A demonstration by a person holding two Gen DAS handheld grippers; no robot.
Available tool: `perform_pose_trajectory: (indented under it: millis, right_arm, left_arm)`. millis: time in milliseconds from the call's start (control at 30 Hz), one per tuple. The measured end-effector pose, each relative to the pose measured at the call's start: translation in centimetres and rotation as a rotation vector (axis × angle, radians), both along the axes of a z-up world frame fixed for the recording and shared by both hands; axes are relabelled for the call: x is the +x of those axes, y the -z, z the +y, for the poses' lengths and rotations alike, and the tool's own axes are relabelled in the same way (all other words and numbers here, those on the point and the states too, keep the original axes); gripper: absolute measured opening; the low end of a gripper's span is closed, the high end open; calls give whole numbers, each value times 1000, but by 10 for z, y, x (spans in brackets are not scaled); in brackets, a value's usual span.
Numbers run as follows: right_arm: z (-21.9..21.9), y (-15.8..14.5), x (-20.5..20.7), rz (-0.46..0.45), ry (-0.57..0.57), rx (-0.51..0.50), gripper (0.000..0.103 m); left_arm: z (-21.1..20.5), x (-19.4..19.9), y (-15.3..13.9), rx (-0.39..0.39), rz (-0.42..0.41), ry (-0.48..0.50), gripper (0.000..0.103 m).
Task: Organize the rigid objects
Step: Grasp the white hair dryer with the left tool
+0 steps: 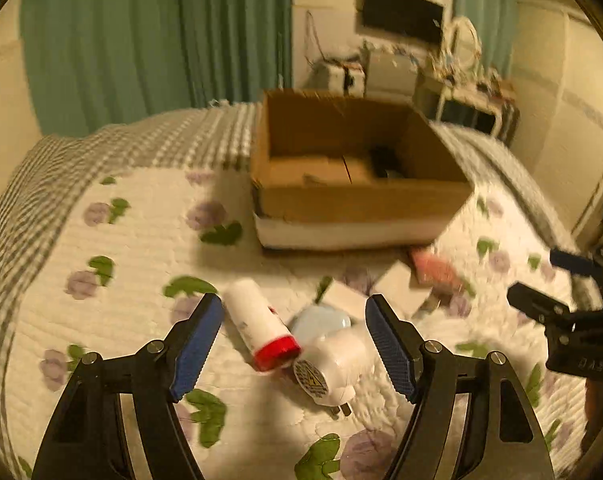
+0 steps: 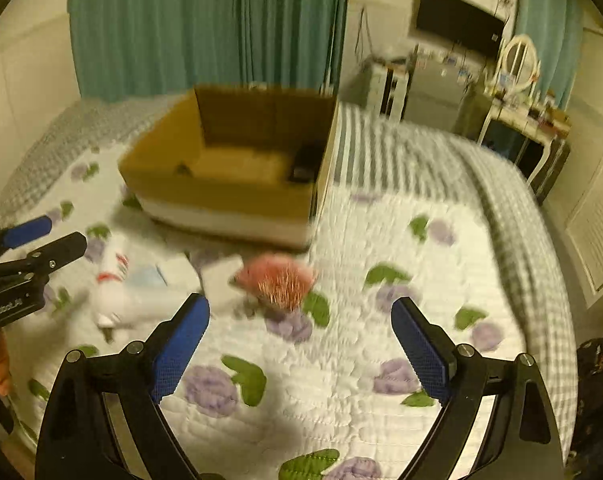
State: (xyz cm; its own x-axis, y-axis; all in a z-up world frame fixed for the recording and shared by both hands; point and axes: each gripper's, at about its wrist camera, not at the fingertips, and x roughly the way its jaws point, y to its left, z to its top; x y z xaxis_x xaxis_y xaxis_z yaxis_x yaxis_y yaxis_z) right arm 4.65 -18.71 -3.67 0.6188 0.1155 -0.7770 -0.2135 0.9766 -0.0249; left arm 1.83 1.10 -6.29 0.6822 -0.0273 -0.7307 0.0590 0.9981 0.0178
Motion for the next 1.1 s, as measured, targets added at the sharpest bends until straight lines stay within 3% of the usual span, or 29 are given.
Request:
perform_pose_trajectory:
  millis: [100, 200, 300, 367, 400, 433, 467, 667, 833, 967, 1100]
  right_arm:
    - [-4, 16, 7, 32, -16, 8, 93]
    - [-8, 22, 10, 42, -13, 18, 93]
    - [-12, 24, 10, 43, -2, 20, 93]
    - [-14, 22, 9, 41, 5, 26, 93]
    - [-13, 21, 8, 40, 1, 29, 93]
    - [-13, 20, 7, 38, -1, 30, 93]
    - [-12, 18, 6, 34, -5, 30, 93]
    - [-7, 11, 2, 19, -10, 19, 93]
    - [5, 19, 12, 29, -44, -17, 93]
    - [17, 39, 25, 58, -77, -72, 93]
    - [14, 59, 41, 97, -77, -82, 81]
  left_arm:
    - [-12, 6, 25, 11, 72, 70, 77]
    - [-31, 8, 48, 103, 154, 122, 77]
    - [-47, 3, 57, 217, 138, 161, 77]
    - [-51, 1, 58, 232, 133, 167, 73]
    - [-52, 0, 58, 230, 132, 171, 70]
    - [-52, -1, 57, 225, 136, 177, 57]
    - [-52, -3, 56, 213, 146, 184, 56]
    - [-45, -8, 34, 196, 92, 159, 55]
    - [-24, 1, 5, 125, 15, 47, 55]
    - [-2, 18, 6, 46, 36, -62, 55]
    - [10, 33, 19, 0, 73, -118, 55]
